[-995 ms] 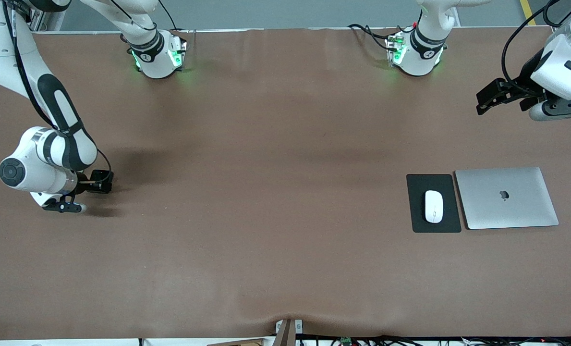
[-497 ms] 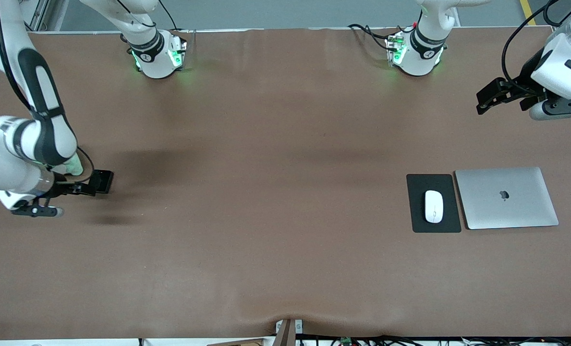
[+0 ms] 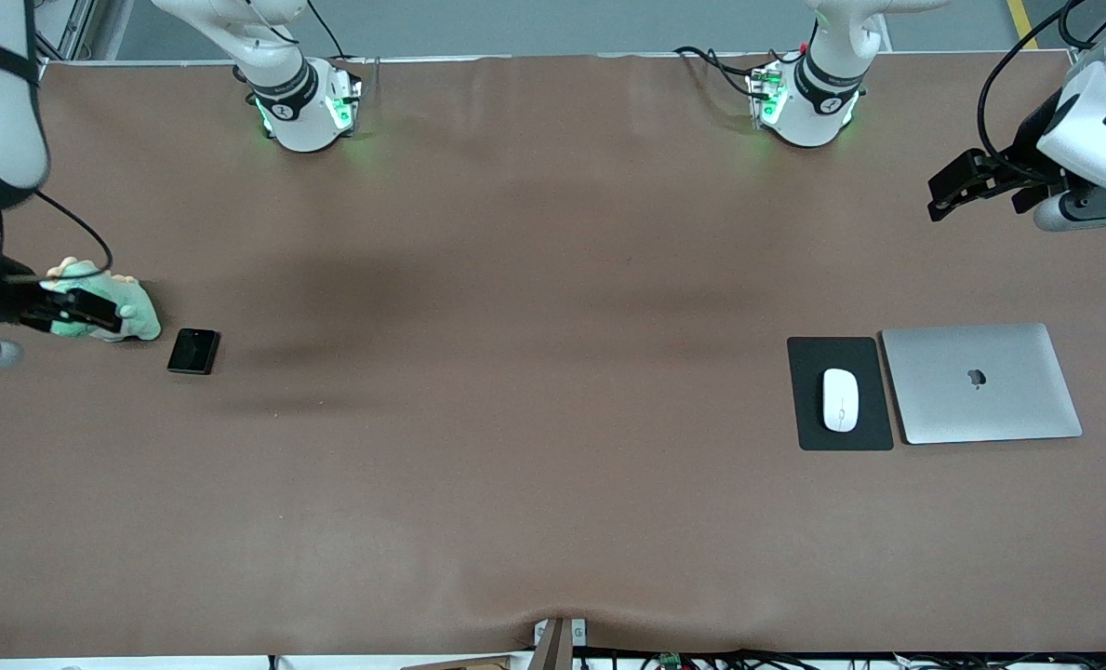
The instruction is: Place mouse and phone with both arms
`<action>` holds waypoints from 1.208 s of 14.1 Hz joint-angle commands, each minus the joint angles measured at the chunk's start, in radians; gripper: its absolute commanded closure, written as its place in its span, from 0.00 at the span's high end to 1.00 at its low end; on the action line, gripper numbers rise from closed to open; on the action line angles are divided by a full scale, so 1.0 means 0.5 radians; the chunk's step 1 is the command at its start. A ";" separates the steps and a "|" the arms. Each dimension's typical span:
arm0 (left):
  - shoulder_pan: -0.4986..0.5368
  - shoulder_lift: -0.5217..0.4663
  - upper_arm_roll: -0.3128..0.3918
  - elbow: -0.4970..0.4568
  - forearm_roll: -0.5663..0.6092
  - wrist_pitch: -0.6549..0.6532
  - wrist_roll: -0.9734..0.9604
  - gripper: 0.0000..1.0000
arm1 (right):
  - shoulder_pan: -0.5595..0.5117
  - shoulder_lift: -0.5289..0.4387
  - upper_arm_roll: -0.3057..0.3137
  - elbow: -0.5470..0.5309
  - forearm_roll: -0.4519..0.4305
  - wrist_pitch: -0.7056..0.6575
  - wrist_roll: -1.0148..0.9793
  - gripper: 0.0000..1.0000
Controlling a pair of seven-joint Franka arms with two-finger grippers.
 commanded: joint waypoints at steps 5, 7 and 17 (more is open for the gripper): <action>-0.001 -0.017 0.015 0.007 -0.036 -0.014 0.020 1.00 | 0.156 -0.168 0.033 0.394 0.048 -0.589 0.284 1.00; -0.001 -0.017 0.018 0.010 -0.032 -0.014 0.020 1.00 | 0.171 -0.180 0.027 0.394 0.051 -0.634 0.284 1.00; 0.036 -0.011 0.021 0.026 -0.014 -0.017 0.023 1.00 | 0.334 -0.245 -0.169 0.360 0.106 -0.638 0.257 1.00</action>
